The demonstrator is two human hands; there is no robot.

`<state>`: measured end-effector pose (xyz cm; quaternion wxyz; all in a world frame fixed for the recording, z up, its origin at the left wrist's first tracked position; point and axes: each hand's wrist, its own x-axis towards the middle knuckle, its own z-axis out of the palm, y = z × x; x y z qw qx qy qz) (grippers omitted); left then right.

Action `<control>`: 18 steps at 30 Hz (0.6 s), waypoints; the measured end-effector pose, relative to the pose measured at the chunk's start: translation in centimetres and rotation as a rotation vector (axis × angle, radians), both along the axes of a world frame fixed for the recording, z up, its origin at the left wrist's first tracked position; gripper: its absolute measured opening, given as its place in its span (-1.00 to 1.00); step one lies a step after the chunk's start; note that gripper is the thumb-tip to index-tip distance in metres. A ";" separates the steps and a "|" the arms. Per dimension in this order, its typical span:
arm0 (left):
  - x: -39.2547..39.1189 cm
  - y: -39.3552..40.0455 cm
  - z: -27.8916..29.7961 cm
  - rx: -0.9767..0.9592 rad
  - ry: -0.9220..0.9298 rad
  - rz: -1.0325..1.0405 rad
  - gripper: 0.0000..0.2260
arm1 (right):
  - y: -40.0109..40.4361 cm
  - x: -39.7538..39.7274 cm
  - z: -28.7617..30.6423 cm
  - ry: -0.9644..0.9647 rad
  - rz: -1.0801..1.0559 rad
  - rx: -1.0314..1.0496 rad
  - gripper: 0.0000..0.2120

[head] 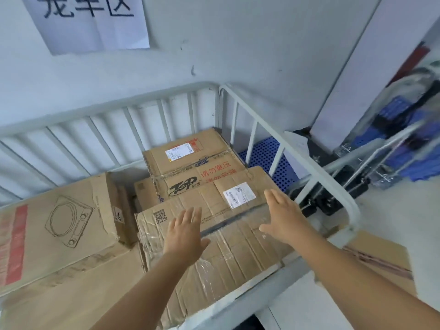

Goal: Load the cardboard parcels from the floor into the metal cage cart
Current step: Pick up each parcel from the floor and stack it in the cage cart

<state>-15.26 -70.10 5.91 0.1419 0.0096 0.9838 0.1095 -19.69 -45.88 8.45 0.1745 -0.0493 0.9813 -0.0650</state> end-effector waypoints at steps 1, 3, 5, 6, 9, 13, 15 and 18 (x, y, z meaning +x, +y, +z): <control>0.0 0.5 0.7 0.001 0.021 -0.030 -0.22 | 0.3 0.9 0.7 0.029 -0.029 -0.005 -0.07; 0.1 1.6 2.1 0.003 0.059 -0.094 -0.22 | 1.1 2.7 2.1 0.077 -0.091 -0.012 -0.09; 0.2 3.1 3.4 0.017 0.092 -0.160 -0.22 | 2.2 4.5 3.6 0.115 -0.153 -0.003 -0.10; 0.3 4.0 4.1 0.030 0.103 -0.192 -0.22 | 2.8 5.4 4.2 0.137 -0.183 0.001 -0.10; 0.8 7.1 5.8 0.067 0.122 -0.299 -0.24 | 5.0 8.6 5.8 0.181 -0.295 -0.012 -0.12; 2.2 12.0 7.4 0.096 0.153 -0.462 -0.28 | 8.4 13.4 6.8 0.212 -0.455 -0.035 -0.13; 3.5 14.6 7.9 0.103 0.163 -0.542 -0.29 | 10.0 16.1 6.9 0.208 -0.534 -0.046 -0.12; 5.8 18.2 8.2 0.120 0.164 -0.653 -0.30 | 12.2 20.7 6.7 0.207 -0.643 -0.033 -0.11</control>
